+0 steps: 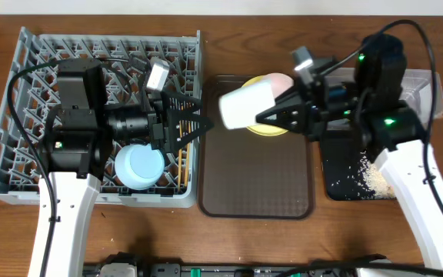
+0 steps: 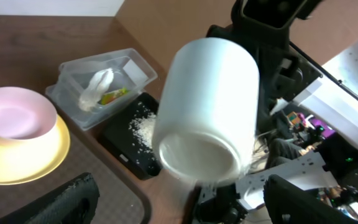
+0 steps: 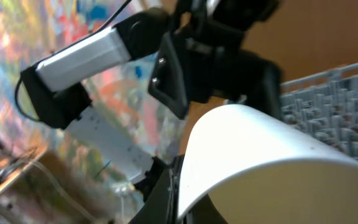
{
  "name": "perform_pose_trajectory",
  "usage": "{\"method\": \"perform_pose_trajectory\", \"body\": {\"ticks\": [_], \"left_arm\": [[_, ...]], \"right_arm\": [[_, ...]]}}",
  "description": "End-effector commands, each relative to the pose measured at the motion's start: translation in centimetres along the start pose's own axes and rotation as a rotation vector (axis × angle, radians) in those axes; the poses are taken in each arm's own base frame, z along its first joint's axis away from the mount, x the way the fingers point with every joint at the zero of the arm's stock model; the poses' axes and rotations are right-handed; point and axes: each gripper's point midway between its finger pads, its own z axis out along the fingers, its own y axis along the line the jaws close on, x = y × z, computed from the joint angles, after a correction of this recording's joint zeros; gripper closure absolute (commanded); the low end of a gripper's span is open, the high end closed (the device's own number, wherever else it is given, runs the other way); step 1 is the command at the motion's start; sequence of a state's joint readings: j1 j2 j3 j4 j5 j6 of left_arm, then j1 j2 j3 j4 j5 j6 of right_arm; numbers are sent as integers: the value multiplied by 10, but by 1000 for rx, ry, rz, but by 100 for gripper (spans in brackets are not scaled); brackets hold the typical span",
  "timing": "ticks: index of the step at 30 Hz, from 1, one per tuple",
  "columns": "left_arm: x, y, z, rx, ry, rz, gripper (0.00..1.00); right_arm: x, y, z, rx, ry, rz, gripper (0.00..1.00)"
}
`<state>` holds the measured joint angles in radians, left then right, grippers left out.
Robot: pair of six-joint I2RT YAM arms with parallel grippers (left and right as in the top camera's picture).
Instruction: Sort waste into correct bins and load items into the dishwasher
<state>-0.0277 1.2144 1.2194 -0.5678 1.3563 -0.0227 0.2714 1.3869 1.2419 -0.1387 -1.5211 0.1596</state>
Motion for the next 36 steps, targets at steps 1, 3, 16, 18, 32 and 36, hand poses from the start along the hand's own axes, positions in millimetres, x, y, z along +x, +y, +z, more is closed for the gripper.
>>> {"method": "perform_pose_trajectory", "body": {"ticks": [1, 3, 16, 18, 32, 36], "left_arm": [[0, -20, -2, 111, 5, 18, 12], [1, -29, -4, 163, 9, 20, 12], [5, -51, 6, 260, 44, 82, 13], [4, -53, 7, 265, 45, 100, 13], [4, -53, 7, 265, 44, 105, 46], [0, -43, 5, 215, 27, 106, 49]], "right_arm": [[-6, 6, 21, 12, 9, 57, 99], [-6, 4, 27, 29, 8, 56, 99], [-16, 10, 40, 21, -6, -43, 99], [-15, 13, 45, 9, 0, -46, 99], [-17, 10, 46, 27, -7, -56, 84], [-21, 2, 31, 57, -23, -58, 69]]}}
